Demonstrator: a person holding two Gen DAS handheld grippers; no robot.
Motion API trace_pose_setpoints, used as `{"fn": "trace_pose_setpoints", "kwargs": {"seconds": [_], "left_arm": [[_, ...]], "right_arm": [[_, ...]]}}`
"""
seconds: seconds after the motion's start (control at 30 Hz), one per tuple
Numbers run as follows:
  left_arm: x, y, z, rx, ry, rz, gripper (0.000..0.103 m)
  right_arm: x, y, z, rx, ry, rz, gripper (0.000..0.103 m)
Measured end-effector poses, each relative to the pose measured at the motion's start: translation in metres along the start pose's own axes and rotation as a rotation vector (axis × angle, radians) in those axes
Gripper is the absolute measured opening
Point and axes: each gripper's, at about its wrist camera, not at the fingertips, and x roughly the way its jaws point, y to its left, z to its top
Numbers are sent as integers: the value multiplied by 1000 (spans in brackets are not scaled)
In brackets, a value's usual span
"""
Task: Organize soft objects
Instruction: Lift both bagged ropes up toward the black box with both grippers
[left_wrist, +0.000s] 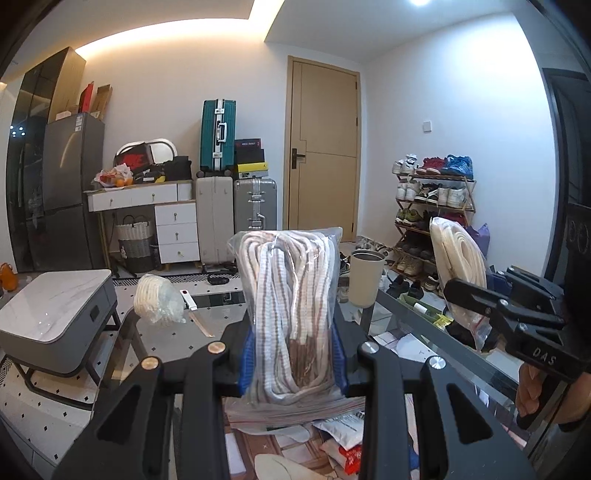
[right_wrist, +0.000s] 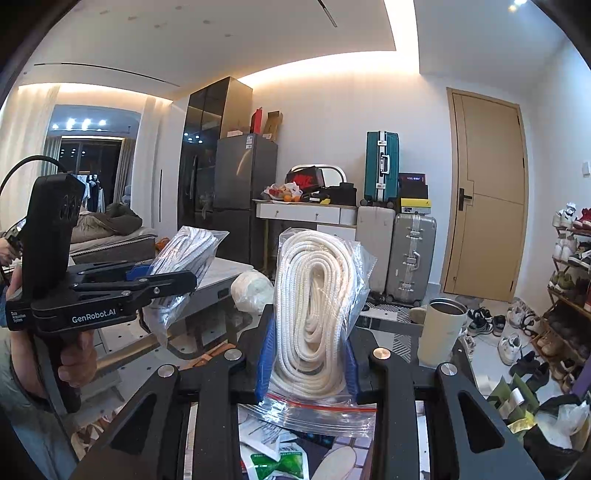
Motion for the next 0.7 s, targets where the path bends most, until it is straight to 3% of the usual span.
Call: {"fn": "trace_pose_setpoints", "kwargs": {"seconds": [0.43,0.7], "left_arm": [[68,24,20,-99,11,35,32],[74,24,21,-133,41,1,32]], "right_arm": [[71,-7,27,30,43,-52,31],[95,-17,25,58,75,-79,31]]}}
